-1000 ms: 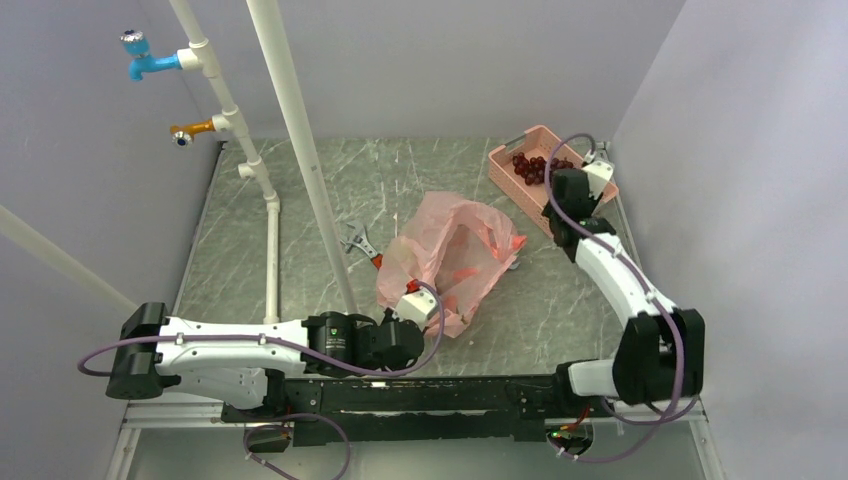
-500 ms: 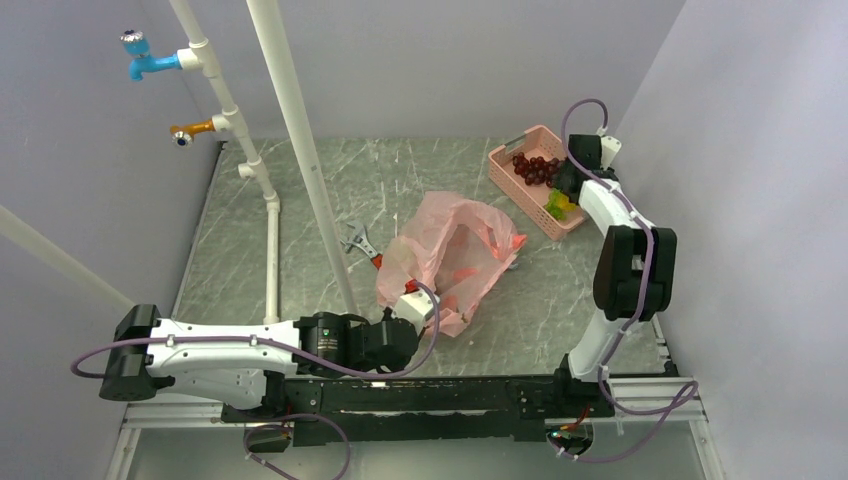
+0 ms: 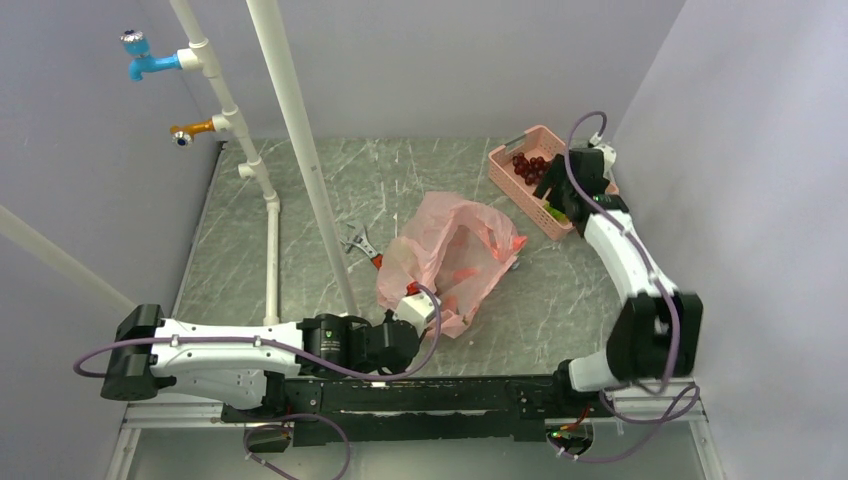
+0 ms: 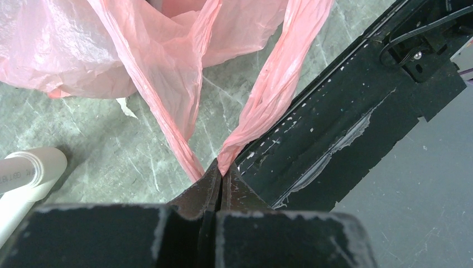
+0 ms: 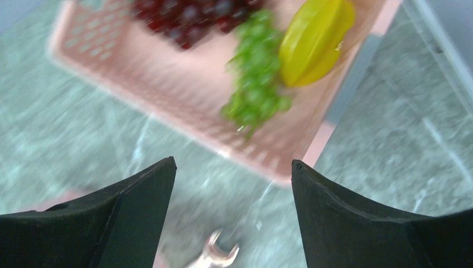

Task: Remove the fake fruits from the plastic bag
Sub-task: Place the fake fruit in the bin, then take out the fake fruit from the plastic bag.

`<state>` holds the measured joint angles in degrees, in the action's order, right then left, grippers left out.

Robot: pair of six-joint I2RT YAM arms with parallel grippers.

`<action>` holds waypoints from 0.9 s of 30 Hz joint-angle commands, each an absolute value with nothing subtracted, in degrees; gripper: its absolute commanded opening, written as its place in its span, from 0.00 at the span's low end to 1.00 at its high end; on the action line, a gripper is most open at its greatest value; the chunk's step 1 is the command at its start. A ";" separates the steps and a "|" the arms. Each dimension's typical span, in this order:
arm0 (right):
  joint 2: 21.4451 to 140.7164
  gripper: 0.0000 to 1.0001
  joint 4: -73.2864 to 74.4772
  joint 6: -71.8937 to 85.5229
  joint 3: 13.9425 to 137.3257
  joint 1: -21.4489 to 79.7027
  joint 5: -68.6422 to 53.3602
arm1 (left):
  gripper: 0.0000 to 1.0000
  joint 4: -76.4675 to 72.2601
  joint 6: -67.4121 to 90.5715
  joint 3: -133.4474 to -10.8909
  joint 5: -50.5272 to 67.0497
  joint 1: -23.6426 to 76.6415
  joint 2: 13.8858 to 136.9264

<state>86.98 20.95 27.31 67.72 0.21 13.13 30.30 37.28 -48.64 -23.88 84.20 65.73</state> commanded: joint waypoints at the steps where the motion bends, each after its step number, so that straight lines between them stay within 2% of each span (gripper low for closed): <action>1: 71.41 0.78 18.73 27.38 60.66 6.87 6.21 | 0.00 30.69 37.91 -50.12 -24.52 84.64 66.93; 8: 49.05 0.75 18.91 25.03 52.23 16.35 -9.37 | 0.00 30.34 39.58 -49.08 -24.80 84.59 66.43; 13: 41.16 0.70 17.80 23.43 47.55 20.12 -20.17 | 0.00 31.26 39.35 -49.70 -25.65 84.59 65.89; 20: 42.63 0.65 12.73 29.95 39.54 25.67 -21.15 | 0.00 33.28 39.50 -51.60 -26.12 84.64 66.47; 24: 47.85 0.65 11.06 28.96 37.57 29.26 -14.85 | 0.00 34.02 40.07 -52.00 -26.34 84.64 66.24; 27: 54.26 0.61 9.14 26.08 38.38 32.27 -8.37 | 0.00 34.83 40.47 -52.15 -26.63 84.63 66.35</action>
